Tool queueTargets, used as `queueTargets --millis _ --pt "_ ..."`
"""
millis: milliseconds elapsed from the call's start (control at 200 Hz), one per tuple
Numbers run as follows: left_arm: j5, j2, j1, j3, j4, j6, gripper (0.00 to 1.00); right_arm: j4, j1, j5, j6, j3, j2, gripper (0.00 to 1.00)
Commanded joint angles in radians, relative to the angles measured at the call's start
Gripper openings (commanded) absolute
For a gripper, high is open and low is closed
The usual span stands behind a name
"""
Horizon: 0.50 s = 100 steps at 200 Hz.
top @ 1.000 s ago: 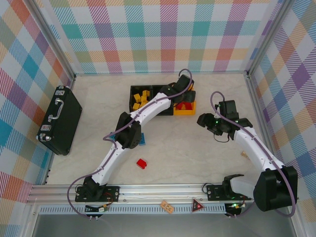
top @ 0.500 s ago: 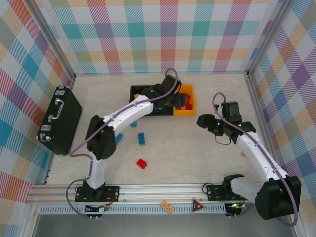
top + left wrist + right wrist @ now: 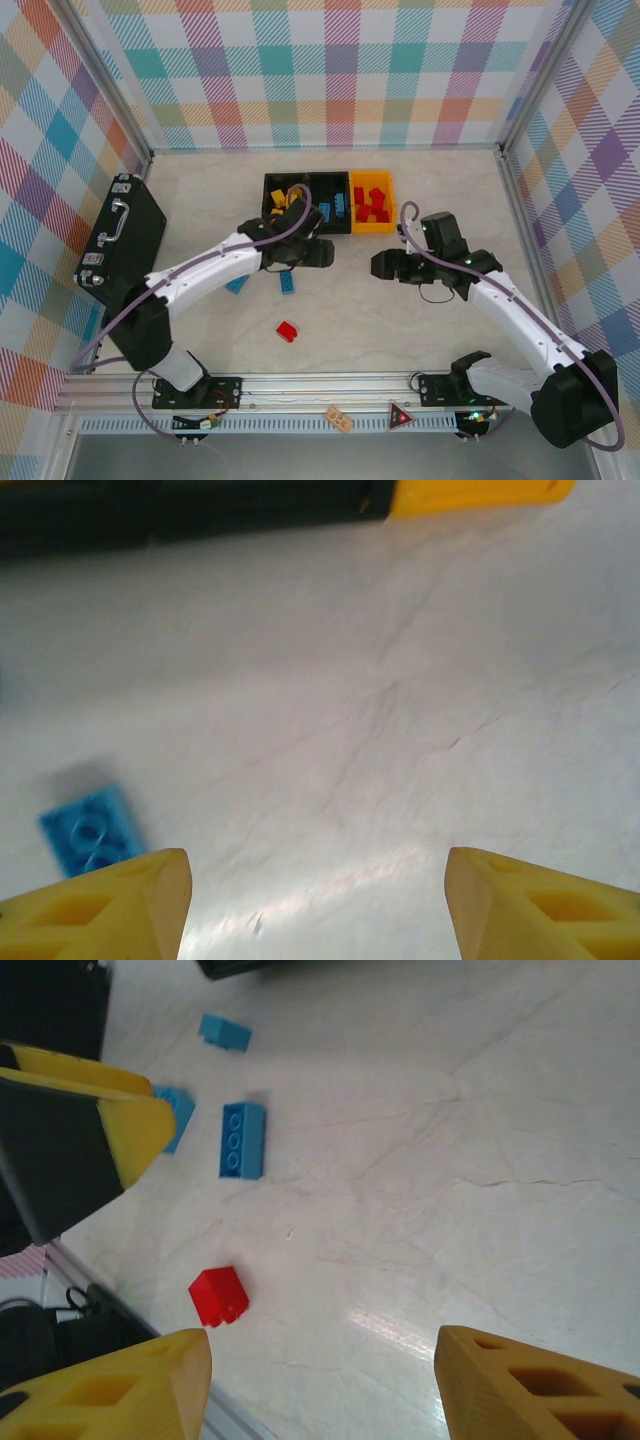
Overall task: Sort the legos into containers by color
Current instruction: Pick up the lego from the middle-left of the table.
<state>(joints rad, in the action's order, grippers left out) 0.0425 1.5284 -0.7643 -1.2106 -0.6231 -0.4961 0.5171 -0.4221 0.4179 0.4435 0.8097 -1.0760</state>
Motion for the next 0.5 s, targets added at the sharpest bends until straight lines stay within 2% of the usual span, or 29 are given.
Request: queueTargets --millis 0,160,360,495 --pt "0.002 -0.103 -0.006 0.082 -0.056 -0.094 0.67 -0.014 -0.028 0.042 -0.039 -0.030 0.001 0.61" --pt "-0.010 -0.188 -0.029 0.200 -0.088 -0.213 0.67 -0.018 -0.055 0.033 -0.037 -0.060 -0.003 0.61" --pt "0.020 -0.248 -0.117 0.342 -0.097 -0.418 0.71 -0.055 -0.089 0.033 -0.009 -0.096 -0.004 0.61" --pt "0.034 -0.249 -0.167 0.395 -0.102 -0.509 0.73 -0.063 -0.122 0.022 -0.009 -0.109 -0.030 0.62"
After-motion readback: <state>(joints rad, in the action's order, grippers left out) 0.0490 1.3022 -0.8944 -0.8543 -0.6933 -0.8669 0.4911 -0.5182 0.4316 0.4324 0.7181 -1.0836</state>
